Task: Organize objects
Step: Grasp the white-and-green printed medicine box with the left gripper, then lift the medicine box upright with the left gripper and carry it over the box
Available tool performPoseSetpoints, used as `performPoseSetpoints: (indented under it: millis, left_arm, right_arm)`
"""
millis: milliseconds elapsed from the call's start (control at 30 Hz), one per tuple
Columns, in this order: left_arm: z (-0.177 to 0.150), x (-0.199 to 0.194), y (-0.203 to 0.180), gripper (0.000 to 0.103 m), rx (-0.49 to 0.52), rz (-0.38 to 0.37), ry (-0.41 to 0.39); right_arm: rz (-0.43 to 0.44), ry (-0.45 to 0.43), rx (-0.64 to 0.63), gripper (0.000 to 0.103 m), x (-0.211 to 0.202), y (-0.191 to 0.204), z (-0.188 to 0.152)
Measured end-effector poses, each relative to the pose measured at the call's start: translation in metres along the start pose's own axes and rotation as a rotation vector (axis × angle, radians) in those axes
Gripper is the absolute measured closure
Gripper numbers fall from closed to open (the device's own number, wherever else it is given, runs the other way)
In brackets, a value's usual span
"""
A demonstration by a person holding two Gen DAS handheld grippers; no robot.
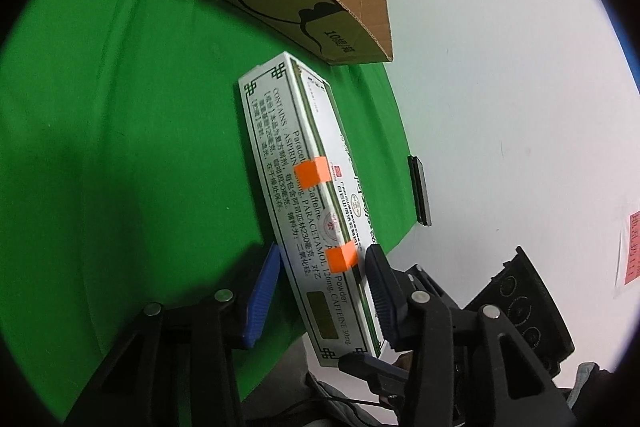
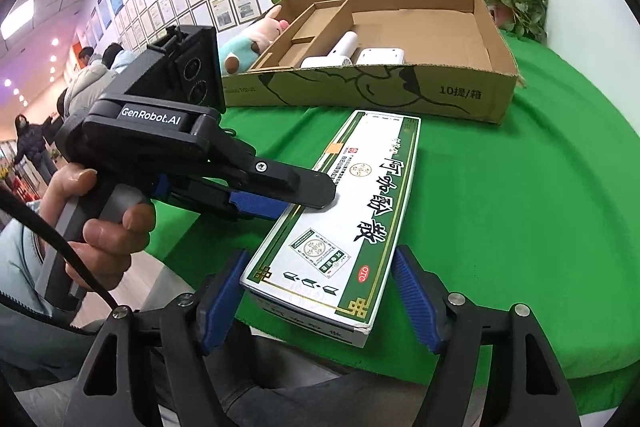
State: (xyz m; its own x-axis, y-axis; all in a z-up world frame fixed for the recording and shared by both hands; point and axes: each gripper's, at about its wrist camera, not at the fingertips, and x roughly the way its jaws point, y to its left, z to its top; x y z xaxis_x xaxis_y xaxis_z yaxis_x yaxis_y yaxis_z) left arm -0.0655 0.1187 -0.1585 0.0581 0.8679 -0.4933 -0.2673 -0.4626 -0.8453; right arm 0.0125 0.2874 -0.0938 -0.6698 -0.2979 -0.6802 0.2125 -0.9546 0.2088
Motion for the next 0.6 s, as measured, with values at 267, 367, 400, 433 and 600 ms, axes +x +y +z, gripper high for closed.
performPoseSetpoints:
  millis: [267,367,400,433,600]
  left_arm:
    - [0.009,0.009,-0.001,0.058,-0.007,-0.028,-0.006]
    - [0.012,0.008,-0.009,0.062,0.026,-0.02,-0.019]
    - [0.013,0.007,-0.012,0.062,0.04,-0.017,-0.027]
    - [0.015,0.005,-0.018,0.063,0.063,-0.009,-0.038]
    - [0.033,-0.009,-0.053,0.066,0.174,0.017,-0.097]
  right_arm:
    - [0.036,-0.013,0.054,0.036,-0.014,-0.008,-0.003]
    - [0.032,-0.022,0.05,0.036,-0.018,-0.006,-0.004]
    - [0.031,-0.027,0.051,0.036,-0.02,-0.005,-0.004]
    - [0.029,-0.034,0.05,0.036,-0.022,-0.004,-0.003]
    - [0.002,-0.106,0.033,0.037,-0.034,0.0,0.013]
